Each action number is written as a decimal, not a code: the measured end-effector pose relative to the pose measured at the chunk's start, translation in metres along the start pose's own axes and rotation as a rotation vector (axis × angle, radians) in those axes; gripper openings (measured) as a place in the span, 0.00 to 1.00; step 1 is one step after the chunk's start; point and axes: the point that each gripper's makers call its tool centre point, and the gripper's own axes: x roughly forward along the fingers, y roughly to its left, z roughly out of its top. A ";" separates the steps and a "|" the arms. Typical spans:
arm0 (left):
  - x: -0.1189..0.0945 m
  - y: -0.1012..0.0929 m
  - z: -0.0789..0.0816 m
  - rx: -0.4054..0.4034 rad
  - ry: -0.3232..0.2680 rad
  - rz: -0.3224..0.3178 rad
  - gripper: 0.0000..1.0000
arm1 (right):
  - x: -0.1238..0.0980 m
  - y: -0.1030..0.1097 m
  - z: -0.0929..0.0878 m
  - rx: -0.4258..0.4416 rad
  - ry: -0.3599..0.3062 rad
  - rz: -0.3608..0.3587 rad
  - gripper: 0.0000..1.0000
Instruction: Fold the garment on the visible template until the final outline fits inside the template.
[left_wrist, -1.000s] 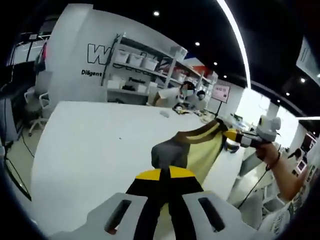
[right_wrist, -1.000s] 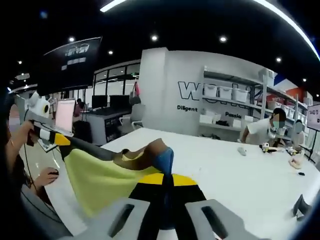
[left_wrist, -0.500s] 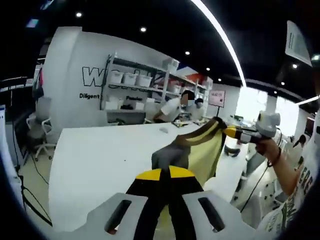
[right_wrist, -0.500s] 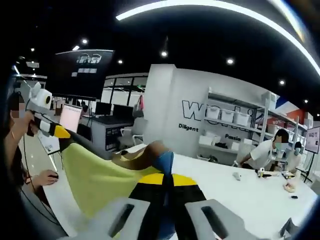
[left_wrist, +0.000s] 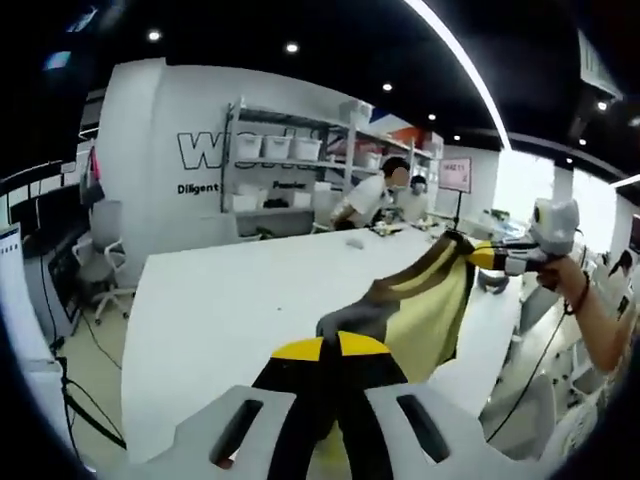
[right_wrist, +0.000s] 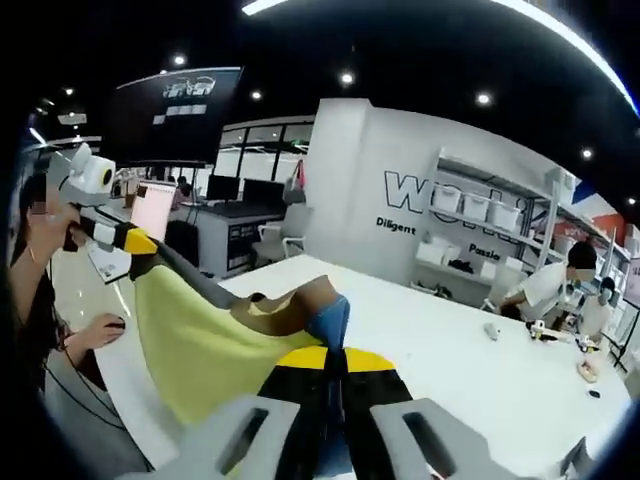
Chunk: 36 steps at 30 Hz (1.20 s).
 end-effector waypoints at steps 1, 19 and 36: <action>0.004 0.003 -0.004 -0.019 0.011 0.005 0.02 | 0.005 -0.001 -0.001 -0.001 -0.006 0.001 0.00; 0.063 0.052 -0.083 -0.059 0.238 0.141 0.02 | 0.108 -0.003 -0.057 0.019 0.146 0.082 0.00; 0.115 0.098 -0.128 -0.041 0.378 0.277 0.02 | 0.201 -0.013 -0.126 0.134 0.284 0.068 0.00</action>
